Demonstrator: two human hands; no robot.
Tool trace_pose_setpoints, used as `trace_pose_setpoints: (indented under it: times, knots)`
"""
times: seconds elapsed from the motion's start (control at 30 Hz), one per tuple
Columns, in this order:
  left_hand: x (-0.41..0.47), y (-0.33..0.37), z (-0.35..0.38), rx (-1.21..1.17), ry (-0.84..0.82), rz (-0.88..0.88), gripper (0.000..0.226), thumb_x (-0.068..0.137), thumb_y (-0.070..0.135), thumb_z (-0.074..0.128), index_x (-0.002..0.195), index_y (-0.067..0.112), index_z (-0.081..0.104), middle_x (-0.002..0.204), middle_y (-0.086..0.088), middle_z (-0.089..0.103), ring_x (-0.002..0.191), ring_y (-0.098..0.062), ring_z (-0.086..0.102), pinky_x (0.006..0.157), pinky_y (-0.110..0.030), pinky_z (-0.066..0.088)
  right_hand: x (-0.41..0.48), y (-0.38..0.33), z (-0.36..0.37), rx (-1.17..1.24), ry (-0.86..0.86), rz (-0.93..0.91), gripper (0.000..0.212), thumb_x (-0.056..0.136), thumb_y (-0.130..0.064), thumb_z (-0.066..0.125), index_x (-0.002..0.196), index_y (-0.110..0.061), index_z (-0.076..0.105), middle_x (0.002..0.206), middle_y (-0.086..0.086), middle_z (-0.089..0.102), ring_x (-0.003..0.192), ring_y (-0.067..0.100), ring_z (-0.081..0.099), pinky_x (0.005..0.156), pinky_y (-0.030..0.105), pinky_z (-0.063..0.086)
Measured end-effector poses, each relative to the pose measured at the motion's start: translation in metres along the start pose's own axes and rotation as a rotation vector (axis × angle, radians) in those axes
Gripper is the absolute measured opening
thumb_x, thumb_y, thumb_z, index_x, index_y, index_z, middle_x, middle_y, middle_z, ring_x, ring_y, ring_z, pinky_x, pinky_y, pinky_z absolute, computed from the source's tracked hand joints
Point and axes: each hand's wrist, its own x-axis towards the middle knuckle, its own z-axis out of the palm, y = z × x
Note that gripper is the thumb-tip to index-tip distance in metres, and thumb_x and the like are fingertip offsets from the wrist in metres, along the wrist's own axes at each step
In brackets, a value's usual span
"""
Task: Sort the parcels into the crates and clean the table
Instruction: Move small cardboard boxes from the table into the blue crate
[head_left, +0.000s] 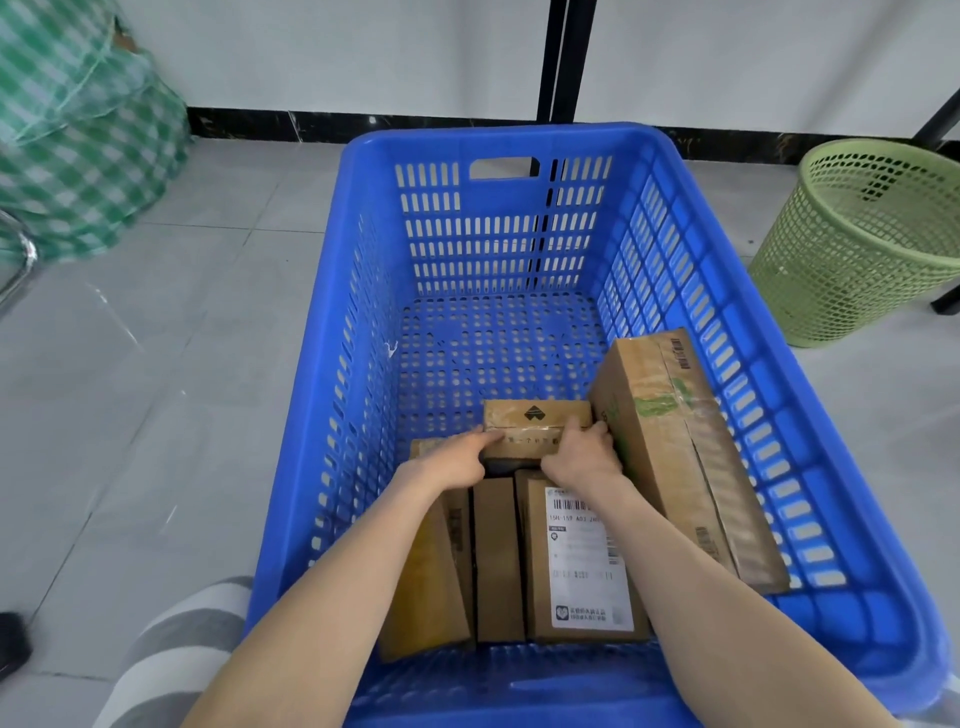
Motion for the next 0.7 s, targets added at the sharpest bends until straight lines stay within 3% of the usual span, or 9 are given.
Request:
trace_pose_setpoints:
  times: [0.07,0.2,0.27,0.33,0.43,0.5,0.57,0.7]
  knots:
    - [-0.005,0.002,-0.017,0.069,-0.080,-0.048,0.061,0.092,0.005,0.041,0.149,0.025,0.026,0.142,-0.007,0.043,0.099,-0.023,0.058,0.075,-0.033,0.048,-0.003,-0.001,0.003,-0.057,-0.011,0.014,0.052,0.088,-0.027,0.053,0.133,-0.008,0.032,0.137,0.024,0.030,0.125,0.036,0.037,0.099,0.039,0.038]
    - [-0.024,0.008,-0.049,0.454,-0.330,-0.245,0.043,0.091,0.043,0.054,0.122,0.013,0.051,0.115,-0.004,0.055,0.095,-0.021,0.055,0.084,-0.033,0.047,-0.008,-0.017,0.004,-0.223,0.092,-0.081,0.059,0.094,-0.033,0.047,0.142,-0.003,0.029,0.151,0.025,0.016,0.139,0.039,0.019,0.111,0.043,0.025]
    - [-0.028,0.012,-0.049,0.559,-0.432,-0.298,0.047,0.087,0.054,0.057,0.113,0.016,0.055,0.113,-0.004,0.056,0.098,-0.022,0.057,0.080,-0.032,0.045,-0.011,-0.030,0.002,-0.193,0.210,-0.223,0.052,0.097,-0.030,0.044,0.139,-0.003,0.036,0.150,0.020,0.022,0.138,0.035,0.022,0.109,0.043,0.028]
    - [-0.027,0.011,-0.041,0.515,-0.492,-0.329,0.066,0.082,0.061,0.058,0.128,0.014,0.052,0.126,-0.004,0.054,0.112,-0.023,0.055,0.082,-0.032,0.044,-0.016,-0.042,0.002,-0.090,0.210,-0.351,0.040,0.097,-0.025,0.043,0.130,-0.003,0.047,0.138,0.015,0.040,0.130,0.031,0.035,0.101,0.041,0.039]
    - [-0.022,0.005,-0.036,0.324,-0.539,-0.359,0.085,0.073,0.070,0.060,0.138,0.018,0.046,0.136,-0.002,0.048,0.119,-0.023,0.052,0.088,-0.034,0.047,-0.022,-0.052,0.005,-0.025,0.111,-0.467,0.028,0.094,-0.017,0.044,0.115,-0.004,0.057,0.117,0.015,0.056,0.112,0.031,0.051,0.086,0.038,0.050]
    - [-0.024,0.002,-0.035,0.272,-0.536,-0.342,0.094,0.067,0.072,0.064,0.142,0.022,0.040,0.144,-0.001,0.040,0.128,-0.025,0.045,0.084,-0.036,0.050,-0.023,-0.053,0.008,-0.012,0.038,-0.528,0.026,0.092,-0.015,0.045,0.111,-0.005,0.059,0.111,0.016,0.060,0.104,0.033,0.056,0.082,0.039,0.052]
    - [-0.025,0.001,-0.031,0.242,-0.499,-0.344,0.091,0.070,0.064,0.068,0.144,0.023,0.036,0.146,-0.003,0.036,0.130,-0.028,0.042,0.077,-0.036,0.053,-0.026,-0.052,0.013,-0.049,-0.118,-0.570,0.026,0.091,-0.016,0.045,0.109,-0.004,0.061,0.110,0.019,0.063,0.100,0.035,0.059,0.080,0.038,0.051]
    - [-0.025,-0.002,-0.027,0.244,-0.547,-0.347,0.080,0.079,0.056,0.065,0.143,0.016,0.037,0.140,-0.010,0.044,0.118,-0.029,0.053,0.097,-0.043,0.049,-0.036,-0.050,0.021,-0.230,-0.440,-0.574,0.036,0.097,-0.023,0.039,0.126,-0.008,0.056,0.127,0.018,0.056,0.112,0.032,0.054,0.088,0.035,0.043]
